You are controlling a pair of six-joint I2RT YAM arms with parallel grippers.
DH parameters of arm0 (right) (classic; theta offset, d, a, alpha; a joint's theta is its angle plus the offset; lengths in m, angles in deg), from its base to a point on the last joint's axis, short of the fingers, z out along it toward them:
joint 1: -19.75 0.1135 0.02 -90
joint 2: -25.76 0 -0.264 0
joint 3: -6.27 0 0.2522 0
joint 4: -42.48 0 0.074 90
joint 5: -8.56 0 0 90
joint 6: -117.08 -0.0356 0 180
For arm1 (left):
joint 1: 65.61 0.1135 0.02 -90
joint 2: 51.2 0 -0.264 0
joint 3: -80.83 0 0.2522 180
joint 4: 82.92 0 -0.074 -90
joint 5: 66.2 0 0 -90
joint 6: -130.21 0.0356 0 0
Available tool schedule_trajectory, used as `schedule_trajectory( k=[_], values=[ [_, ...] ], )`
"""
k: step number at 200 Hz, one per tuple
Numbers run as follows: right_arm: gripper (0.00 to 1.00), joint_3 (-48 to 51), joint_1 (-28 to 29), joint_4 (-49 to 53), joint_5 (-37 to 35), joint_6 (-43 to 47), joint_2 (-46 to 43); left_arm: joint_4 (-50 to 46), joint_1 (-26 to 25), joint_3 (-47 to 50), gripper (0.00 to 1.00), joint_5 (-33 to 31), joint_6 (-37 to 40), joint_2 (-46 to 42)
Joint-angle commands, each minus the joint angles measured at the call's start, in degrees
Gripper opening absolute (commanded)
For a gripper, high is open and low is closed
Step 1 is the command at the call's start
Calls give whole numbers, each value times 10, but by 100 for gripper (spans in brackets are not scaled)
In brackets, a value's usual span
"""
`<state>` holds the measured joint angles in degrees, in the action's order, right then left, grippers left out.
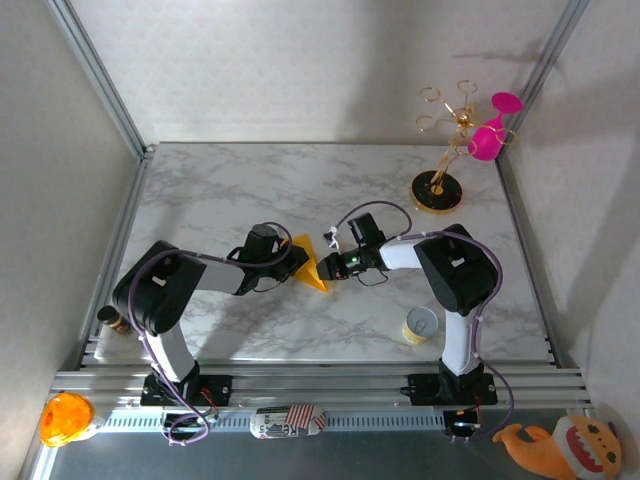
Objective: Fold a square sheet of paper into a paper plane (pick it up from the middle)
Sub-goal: Fourth fold the wing at the center of the table.
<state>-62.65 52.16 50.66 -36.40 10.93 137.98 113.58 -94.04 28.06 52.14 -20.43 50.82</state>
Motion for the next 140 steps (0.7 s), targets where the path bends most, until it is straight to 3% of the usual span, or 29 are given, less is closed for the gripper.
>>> schedule_trajectory(
  k=[1, 90, 140],
  values=[
    [14, 14, -4, 50, -32, -2, 28, -10, -5, -15, 11, -3, -4, 8],
    [7, 17, -16, 57, -42, -25, 44, -13, 5, 2, 15, -28, -1, -36],
    [7, 6, -20, 78, -49, -34, 55, 38, 7, 30, 13, -19, -10, -40]
  ],
)
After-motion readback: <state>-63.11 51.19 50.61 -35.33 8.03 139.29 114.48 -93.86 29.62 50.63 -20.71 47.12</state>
